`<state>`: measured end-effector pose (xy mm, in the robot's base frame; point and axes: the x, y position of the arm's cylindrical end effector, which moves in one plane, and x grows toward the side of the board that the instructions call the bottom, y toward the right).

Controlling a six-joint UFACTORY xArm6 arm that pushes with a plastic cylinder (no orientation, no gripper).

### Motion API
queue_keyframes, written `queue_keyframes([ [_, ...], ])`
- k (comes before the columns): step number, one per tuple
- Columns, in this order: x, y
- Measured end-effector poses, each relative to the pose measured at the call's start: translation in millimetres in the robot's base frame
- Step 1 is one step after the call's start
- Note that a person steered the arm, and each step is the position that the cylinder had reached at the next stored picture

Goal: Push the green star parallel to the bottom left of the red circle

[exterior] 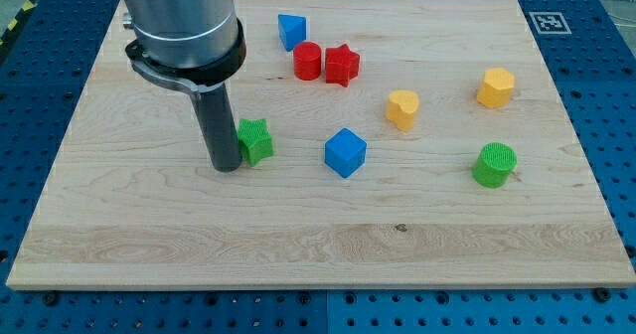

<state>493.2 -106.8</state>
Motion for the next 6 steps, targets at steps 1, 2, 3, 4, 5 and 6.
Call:
queue_keyframes([
  [1,1,-11],
  [2,22,-16],
  [3,37,-13],
  [4,18,20],
  [5,-27,59],
  [6,-62,73],
])
